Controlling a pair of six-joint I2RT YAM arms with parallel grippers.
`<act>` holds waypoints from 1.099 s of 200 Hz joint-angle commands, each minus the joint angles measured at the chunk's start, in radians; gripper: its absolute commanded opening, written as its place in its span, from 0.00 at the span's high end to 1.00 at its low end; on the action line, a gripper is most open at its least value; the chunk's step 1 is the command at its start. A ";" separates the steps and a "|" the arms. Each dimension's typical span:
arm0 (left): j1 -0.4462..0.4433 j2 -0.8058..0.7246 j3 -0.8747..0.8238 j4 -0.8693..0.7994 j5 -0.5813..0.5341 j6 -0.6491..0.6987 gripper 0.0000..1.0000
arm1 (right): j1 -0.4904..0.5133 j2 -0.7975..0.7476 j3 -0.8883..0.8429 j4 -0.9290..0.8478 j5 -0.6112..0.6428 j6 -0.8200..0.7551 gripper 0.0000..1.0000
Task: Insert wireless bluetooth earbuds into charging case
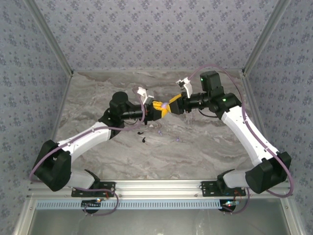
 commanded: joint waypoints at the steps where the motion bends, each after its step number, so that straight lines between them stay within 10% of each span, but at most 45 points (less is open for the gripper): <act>1: -0.015 -0.039 -0.008 0.040 0.005 0.084 0.90 | 0.006 -0.014 0.022 -0.012 0.071 0.004 0.47; 220: -0.023 -0.057 -0.025 0.037 0.006 0.098 0.88 | 0.006 -0.007 0.017 -0.017 0.313 0.056 0.39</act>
